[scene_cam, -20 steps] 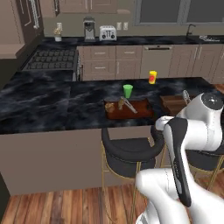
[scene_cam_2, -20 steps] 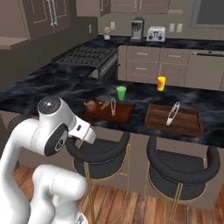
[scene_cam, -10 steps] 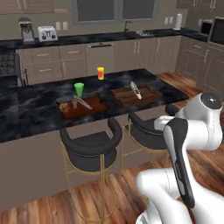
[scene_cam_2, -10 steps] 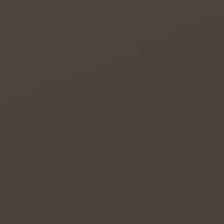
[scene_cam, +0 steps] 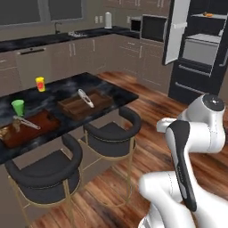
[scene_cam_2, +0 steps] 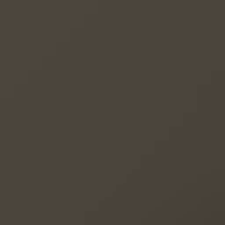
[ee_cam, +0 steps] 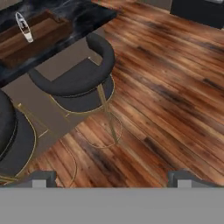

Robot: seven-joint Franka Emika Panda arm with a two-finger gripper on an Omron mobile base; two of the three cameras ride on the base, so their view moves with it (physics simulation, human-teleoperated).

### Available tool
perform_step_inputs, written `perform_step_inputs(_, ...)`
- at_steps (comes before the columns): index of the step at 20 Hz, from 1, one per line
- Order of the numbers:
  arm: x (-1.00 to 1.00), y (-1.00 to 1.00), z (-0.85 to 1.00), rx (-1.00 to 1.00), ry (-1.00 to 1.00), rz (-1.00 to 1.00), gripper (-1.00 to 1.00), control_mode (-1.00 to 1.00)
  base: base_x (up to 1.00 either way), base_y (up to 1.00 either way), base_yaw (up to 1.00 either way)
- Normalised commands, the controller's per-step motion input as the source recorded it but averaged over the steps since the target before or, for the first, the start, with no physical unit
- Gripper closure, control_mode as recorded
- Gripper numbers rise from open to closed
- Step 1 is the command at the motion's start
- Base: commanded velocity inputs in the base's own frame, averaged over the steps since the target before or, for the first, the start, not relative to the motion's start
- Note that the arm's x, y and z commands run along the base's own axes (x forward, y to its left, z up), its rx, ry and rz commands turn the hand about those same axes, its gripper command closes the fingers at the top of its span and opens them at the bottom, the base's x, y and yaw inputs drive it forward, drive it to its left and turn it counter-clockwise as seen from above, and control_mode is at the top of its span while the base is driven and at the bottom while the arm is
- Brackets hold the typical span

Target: Gather the mushroom and carrot from the fridge and place them on a tray on the dining counter. Then gather the chicken drumsticks from the fridge and place them on the other tray.

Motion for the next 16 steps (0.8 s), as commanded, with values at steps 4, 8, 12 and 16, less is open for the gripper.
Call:
perform_step_inputs(4, 0.0, 0.0, 0.0, 0.0, 0.0, 0.0, -1.0, 1.0, 0.43, -0.59, -0.41)
perform_step_inputs(8, 0.0, 0.0, 0.0, 0.0, 0.0, 0.0, -1.0, 1.0, 0.71, -0.49, -0.32)
perform_step_inputs(12, 0.0, 0.0, 0.0, 0.0, 0.0, 0.0, -1.0, 1.0, 0.85, -0.47, -0.27)
perform_step_inputs(16, 0.0, 0.0, 0.0, 0.0, 0.0, 0.0, -1.0, 1.0, 0.98, -0.47, -0.19)
